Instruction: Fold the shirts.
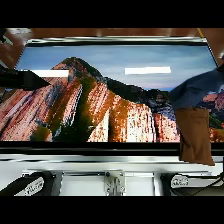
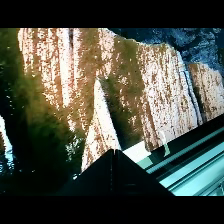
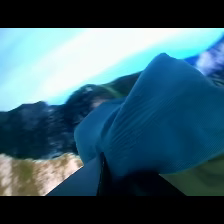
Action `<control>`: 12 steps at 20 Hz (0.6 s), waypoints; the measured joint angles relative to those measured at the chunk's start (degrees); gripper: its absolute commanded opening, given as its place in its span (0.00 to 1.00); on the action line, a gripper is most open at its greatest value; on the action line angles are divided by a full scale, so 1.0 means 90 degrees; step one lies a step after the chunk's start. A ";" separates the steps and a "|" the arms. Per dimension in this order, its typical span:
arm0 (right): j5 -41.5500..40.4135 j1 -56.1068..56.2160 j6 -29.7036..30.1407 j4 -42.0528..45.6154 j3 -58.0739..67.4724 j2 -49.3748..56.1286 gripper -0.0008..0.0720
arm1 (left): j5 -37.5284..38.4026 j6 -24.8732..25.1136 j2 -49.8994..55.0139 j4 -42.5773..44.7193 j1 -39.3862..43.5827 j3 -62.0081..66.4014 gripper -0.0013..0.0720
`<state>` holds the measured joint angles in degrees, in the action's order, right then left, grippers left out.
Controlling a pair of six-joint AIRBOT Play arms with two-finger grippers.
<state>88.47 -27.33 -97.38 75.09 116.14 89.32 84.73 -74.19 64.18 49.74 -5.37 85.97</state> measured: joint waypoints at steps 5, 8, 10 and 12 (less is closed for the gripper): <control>0.0605 -0.0680 0.0070 0.0440 -0.0092 0.0002 0.11 | 0.0066 0.0000 -0.0032 -0.0202 0.0002 0.0000 0.07; 0.1205 -0.0821 0.0126 0.0743 -0.0138 -0.0032 0.11 | 0.0017 0.0000 -0.0032 -0.0243 0.0002 0.0000 0.07; 0.1545 -0.0865 0.0041 0.0957 -0.0231 -0.0148 0.11 | -0.0010 0.0000 -0.0032 -0.0250 0.0002 0.0000 0.07; 0.1732 -0.0886 -0.0090 0.1212 -0.0464 -0.0294 0.11 | -0.0015 0.0000 -0.0032 -0.0260 0.0002 0.0000 0.07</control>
<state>104.05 -35.31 -98.19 86.00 111.96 86.67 84.60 -74.19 63.90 47.40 -5.34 85.97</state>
